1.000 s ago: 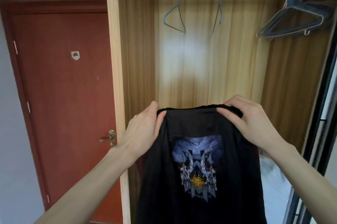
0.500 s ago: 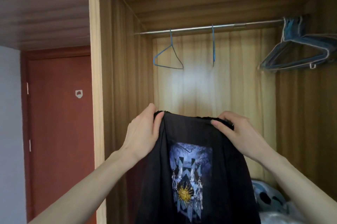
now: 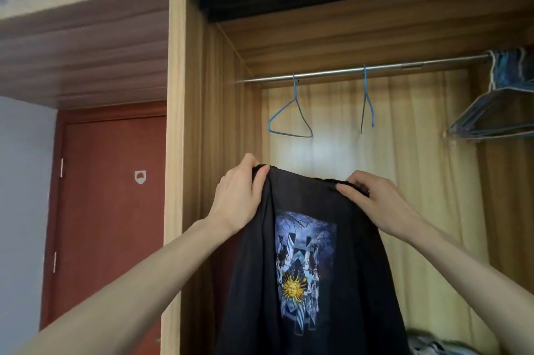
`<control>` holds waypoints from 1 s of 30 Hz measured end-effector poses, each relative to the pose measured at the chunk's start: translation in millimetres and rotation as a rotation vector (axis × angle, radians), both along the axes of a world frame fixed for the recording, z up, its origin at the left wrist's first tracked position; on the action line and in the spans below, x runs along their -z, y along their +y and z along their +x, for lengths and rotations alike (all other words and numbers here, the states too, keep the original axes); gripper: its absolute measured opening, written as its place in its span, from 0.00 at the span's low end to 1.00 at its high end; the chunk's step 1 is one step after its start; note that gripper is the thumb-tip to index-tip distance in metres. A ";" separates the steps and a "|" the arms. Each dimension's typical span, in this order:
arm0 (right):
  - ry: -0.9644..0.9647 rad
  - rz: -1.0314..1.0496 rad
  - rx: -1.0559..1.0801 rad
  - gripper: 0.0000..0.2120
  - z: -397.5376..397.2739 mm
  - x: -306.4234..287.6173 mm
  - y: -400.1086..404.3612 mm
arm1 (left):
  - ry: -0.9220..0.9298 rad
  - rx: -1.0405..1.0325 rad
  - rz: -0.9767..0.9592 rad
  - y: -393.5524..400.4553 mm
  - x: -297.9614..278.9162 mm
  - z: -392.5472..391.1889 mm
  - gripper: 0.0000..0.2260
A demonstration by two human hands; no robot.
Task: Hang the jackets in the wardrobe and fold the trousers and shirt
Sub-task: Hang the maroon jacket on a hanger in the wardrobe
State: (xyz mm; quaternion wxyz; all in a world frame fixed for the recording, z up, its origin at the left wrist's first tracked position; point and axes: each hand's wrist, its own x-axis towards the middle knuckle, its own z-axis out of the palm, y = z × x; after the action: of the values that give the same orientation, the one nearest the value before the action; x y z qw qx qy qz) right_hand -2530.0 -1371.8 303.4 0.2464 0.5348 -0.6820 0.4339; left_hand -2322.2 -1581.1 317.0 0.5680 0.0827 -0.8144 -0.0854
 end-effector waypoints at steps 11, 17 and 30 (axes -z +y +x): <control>-0.325 -0.002 -0.020 0.19 34.2 -143.9 -122.5 | -0.223 -0.083 -0.222 -39.5 -36.9 -25.8 0.13; -0.618 -0.116 -0.021 0.19 38.0 -188.6 -194.6 | -0.275 -0.052 -0.236 -54.9 -43.8 -19.7 0.13; -0.540 -0.267 0.249 0.01 -7.9 -189.3 -220.6 | -0.346 -0.054 -0.321 -64.1 -32.3 -14.3 0.14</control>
State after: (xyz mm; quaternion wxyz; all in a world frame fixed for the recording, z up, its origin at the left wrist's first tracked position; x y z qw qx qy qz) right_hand -2537.9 -1592.5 492.7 0.1756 0.2756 -0.7199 0.6123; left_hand -2336.5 -1645.2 349.3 0.4282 0.0266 -0.9001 0.0755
